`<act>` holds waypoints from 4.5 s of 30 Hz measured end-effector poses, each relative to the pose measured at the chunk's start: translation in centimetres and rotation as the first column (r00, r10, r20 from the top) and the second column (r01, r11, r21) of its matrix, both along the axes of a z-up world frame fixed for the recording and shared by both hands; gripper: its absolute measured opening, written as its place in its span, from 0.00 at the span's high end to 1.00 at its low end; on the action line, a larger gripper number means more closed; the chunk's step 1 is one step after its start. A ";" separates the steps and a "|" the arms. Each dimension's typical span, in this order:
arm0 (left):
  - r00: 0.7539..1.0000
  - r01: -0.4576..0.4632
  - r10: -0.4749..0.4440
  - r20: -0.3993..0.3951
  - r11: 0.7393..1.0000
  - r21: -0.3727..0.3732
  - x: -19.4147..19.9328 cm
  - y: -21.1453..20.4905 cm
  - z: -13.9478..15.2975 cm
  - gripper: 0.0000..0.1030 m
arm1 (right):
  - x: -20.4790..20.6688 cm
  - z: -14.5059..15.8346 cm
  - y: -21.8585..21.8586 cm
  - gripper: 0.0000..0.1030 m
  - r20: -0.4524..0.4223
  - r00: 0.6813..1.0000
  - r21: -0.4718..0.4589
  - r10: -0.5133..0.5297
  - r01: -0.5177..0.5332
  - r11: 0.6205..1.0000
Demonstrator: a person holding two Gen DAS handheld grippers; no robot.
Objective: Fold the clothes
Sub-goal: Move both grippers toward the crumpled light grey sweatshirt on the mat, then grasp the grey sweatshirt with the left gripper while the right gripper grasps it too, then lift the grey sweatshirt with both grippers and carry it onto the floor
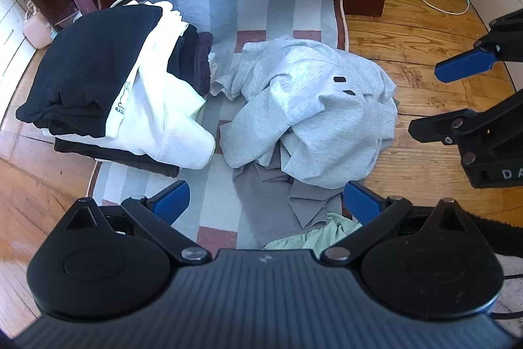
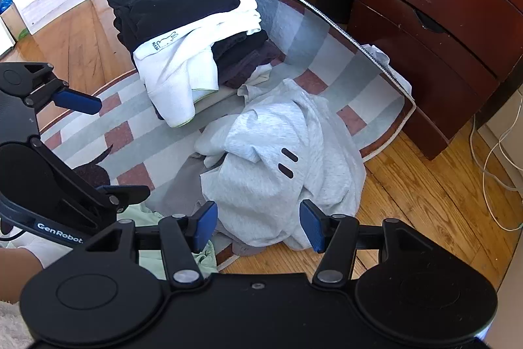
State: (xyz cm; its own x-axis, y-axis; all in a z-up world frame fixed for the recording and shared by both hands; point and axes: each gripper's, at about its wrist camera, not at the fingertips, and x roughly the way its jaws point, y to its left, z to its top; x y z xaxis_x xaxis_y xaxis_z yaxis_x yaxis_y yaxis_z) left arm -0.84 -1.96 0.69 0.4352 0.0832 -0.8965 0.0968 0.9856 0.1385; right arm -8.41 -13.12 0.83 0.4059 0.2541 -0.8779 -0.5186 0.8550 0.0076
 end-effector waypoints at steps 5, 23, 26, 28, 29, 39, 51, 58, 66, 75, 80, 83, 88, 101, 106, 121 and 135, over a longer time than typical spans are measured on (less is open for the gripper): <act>1.000 -0.001 0.001 -0.010 1.000 -0.004 0.1 0.0 -0.1 0.00 | 0.1 0.0 -0.1 0.40 -0.006 1.000 0.000 0.000 0.000 1.000; 1.000 0.013 -0.013 -0.022 1.000 -0.015 0.1 -0.2 -0.3 0.00 | 0.5 -0.3 -1.0 0.38 0.001 1.000 0.011 -0.024 0.024 1.000; 1.000 0.010 -0.011 -0.029 1.000 -0.019 0.3 -0.1 -0.5 0.00 | 0.6 -0.4 -1.1 0.38 -0.001 1.000 0.016 -0.025 0.025 1.000; 0.999 0.012 -0.013 -0.038 1.000 -0.017 0.5 -0.2 -0.7 0.00 | 0.6 -0.6 -1.1 0.38 -0.003 1.000 0.019 -0.026 0.026 0.999; 0.999 0.015 -0.016 -0.043 1.000 -0.015 0.6 -0.3 -0.9 0.00 | 0.7 -0.6 -1.1 0.38 -0.004 1.000 0.020 -0.026 0.026 0.999; 0.997 0.007 -0.009 -0.080 1.000 -0.019 2.5 -0.1 -2.0 0.00 | 1.8 -2.3 -1.5 0.38 -0.038 0.999 0.029 -0.029 0.030 0.999; 0.988 -0.125 0.113 -0.109 0.986 -0.107 6.2 2.7 -5.7 0.02 | 6.0 -6.6 -2.8 0.37 -0.107 0.993 0.113 -0.052 0.064 0.992; 0.987 -0.144 0.121 -0.107 0.958 -0.249 8.5 3.4 -7.9 0.09 | 9.4 -10.2 -4.8 0.37 -0.176 0.971 0.180 -0.162 0.193 0.965; 0.997 -0.077 0.067 -0.038 0.921 -0.383 10.4 3.2 -9.0 0.43 | 13.0 -12.3 -8.0 0.37 -0.280 0.932 0.356 -0.230 0.323 0.877; 0.990 -0.141 0.125 -0.065 0.857 -0.495 10.8 5.4 -13.5 0.63 | 17.2 -16.8 -10.8 0.30 -0.443 0.848 0.487 -0.291 0.500 0.716; 0.990 -0.134 0.137 -0.038 0.810 -0.572 10.3 6.5 -15.4 0.61 | 17.9 -20.1 -9.4 0.29 -0.504 0.832 0.542 -0.231 0.513 0.666; 0.996 -0.077 0.093 -0.001 0.818 -0.570 10.1 6.2 -15.3 0.76 | 16.9 -19.7 -8.1 0.55 -0.428 0.865 0.543 -0.261 0.477 0.691; 0.995 -0.044 0.096 0.035 0.710 -0.703 9.7 7.4 -14.3 0.79 | 15.3 -16.7 -7.4 0.71 -0.339 0.919 0.580 -0.202 0.373 0.724; 0.996 -0.090 0.073 -0.055 0.719 -0.689 8.7 8.1 -17.3 0.41 | 15.1 -18.5 -9.1 0.36 -0.448 0.890 0.595 -0.091 0.373 0.712; 0.998 0.033 0.012 0.060 0.722 -0.691 7.2 7.4 -15.9 0.81 | 13.2 -18.9 -7.5 0.70 -0.391 0.918 0.664 -0.066 0.331 0.670; 0.885 0.313 0.025 0.465 0.709 -0.633 0.2 10.5 -3.7 0.84 | 9.4 -6.1 -5.8 0.76 -0.039 0.979 0.824 0.200 -0.082 0.561; 0.779 0.105 0.376 0.502 0.711 -0.695 -14.0 23.2 1.2 0.84 | 4.6 2.8 11.4 0.76 0.109 0.843 0.708 0.527 -0.438 0.554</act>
State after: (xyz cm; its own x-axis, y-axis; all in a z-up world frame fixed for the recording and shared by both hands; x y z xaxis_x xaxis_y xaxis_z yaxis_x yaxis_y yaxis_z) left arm -14.85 21.20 1.91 0.9017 -0.3106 -0.3007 0.0936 0.8193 -0.5657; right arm -3.83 -1.68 3.63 -0.0437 0.9204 -0.3886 -0.8091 0.1956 0.5541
